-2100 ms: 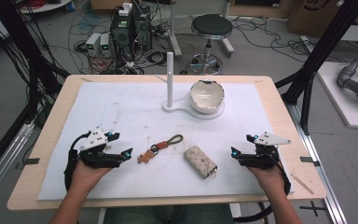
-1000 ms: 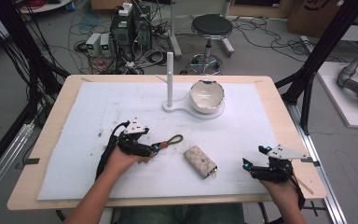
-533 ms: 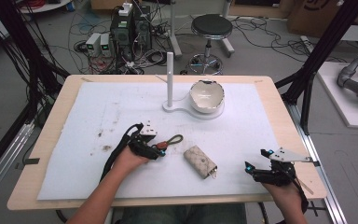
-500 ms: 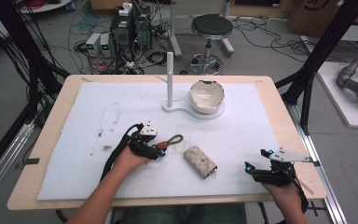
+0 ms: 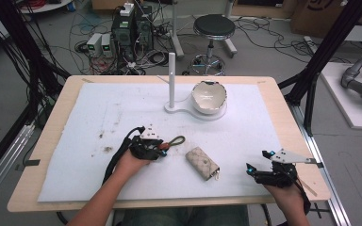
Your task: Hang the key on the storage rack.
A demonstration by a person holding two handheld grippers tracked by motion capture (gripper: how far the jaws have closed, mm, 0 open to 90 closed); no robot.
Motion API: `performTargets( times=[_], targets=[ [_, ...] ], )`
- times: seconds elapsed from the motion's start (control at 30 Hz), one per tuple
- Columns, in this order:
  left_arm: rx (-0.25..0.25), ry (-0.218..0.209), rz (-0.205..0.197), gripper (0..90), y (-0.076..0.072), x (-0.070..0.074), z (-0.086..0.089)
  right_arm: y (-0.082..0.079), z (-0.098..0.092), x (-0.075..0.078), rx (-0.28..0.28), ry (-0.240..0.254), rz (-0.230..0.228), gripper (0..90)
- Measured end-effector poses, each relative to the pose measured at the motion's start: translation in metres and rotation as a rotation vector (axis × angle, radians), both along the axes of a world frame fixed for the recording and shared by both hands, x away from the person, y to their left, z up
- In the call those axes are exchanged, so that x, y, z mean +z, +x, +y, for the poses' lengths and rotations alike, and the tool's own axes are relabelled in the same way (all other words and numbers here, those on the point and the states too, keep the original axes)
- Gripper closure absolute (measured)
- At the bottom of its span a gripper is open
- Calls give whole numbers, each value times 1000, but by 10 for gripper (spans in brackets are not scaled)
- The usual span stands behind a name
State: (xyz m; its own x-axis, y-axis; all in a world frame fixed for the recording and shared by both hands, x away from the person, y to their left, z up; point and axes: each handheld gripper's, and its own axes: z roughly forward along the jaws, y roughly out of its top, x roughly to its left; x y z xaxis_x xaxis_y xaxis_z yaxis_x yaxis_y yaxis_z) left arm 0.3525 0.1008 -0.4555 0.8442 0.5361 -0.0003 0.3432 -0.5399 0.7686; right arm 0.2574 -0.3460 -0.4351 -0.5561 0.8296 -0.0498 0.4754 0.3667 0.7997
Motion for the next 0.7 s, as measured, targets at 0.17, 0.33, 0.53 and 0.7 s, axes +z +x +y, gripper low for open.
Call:
performTargets(
  times=[0.17, 0.33, 0.53, 0.7],
  targets=[
    [-18, 23, -26, 702, -2, 2, -2, 1, 1, -1, 1, 4, 4, 186],
    [9, 31, -57, 711, -5, 8, 1, 4, 4, -1, 11, 0, 3, 187],
    [52, -31, -96, 712, -11, 26, 17, 11, 9, -1, 28, -4, 2, 187],
    [67, -62, -132, 713, -17, 43, 25, 16, 16, -1, 40, -3, 5, 187]
  ],
)
